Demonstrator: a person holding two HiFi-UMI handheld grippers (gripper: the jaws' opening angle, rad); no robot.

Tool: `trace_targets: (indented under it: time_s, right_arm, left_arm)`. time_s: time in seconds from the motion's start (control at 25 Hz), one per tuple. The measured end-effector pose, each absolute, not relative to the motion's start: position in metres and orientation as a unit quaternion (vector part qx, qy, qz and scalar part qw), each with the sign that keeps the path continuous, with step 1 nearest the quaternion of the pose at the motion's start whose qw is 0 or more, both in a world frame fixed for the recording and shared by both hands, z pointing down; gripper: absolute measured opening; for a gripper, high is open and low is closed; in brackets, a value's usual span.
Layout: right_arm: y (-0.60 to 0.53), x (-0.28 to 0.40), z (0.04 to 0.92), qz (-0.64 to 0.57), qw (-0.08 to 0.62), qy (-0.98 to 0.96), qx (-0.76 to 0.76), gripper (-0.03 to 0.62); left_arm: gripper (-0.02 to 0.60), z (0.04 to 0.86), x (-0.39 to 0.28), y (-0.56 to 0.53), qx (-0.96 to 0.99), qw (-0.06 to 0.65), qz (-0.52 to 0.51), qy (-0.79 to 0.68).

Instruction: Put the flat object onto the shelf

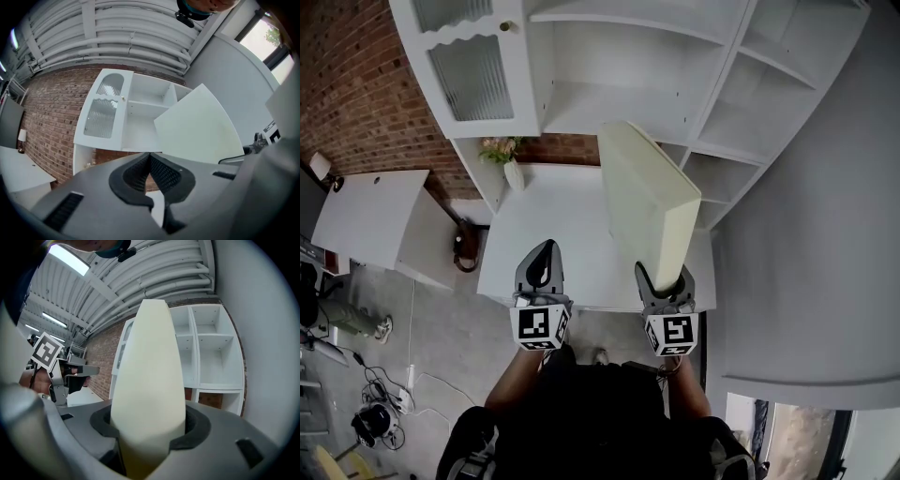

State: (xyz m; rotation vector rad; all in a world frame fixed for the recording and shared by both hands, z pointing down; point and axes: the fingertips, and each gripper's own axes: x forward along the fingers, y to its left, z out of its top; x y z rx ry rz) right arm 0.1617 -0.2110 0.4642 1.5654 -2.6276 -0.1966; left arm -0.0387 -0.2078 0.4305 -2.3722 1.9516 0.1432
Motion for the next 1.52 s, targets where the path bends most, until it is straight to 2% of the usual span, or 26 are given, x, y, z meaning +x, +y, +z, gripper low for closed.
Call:
trace_targets:
  time_s: [0.24, 0.4, 0.56, 0.88, 1.52]
  right_arm:
    - [-0.239, 0.156, 0.430, -0.163, 0.090, -0.834, 0.520, 0.276]
    - [-0.250, 0.157, 0.417, -0.187, 0.155, -0.808, 0.536, 0.275]
    - [-0.268, 0.156, 0.394, -0.299, 0.198, -0.767, 0.532, 0.275]
    - [-0.304, 0.148, 0.371, -0.427, 0.271, -0.694, 0.513, 0.275]
    - [-0.348, 0.130, 0.375, -0.515, 0.354, -0.626, 0.467, 0.275]
  left_arm:
    - [0.009, 0.417, -0.056, -0.237, -0.776, 0.041, 0.045, 0.627]
    - [0.009, 0.421, -0.067, -0.250, -0.779, 0.039, 0.042, 0.625]
    - [0.009, 0.422, -0.077, -0.260, -0.780, 0.038, 0.041, 0.623]
    - [0.009, 0.420, -0.089, -0.278, -0.785, 0.039, 0.043, 0.617]
    - [0.009, 0.420, -0.094, -0.290, -0.791, 0.033, 0.048, 0.610]
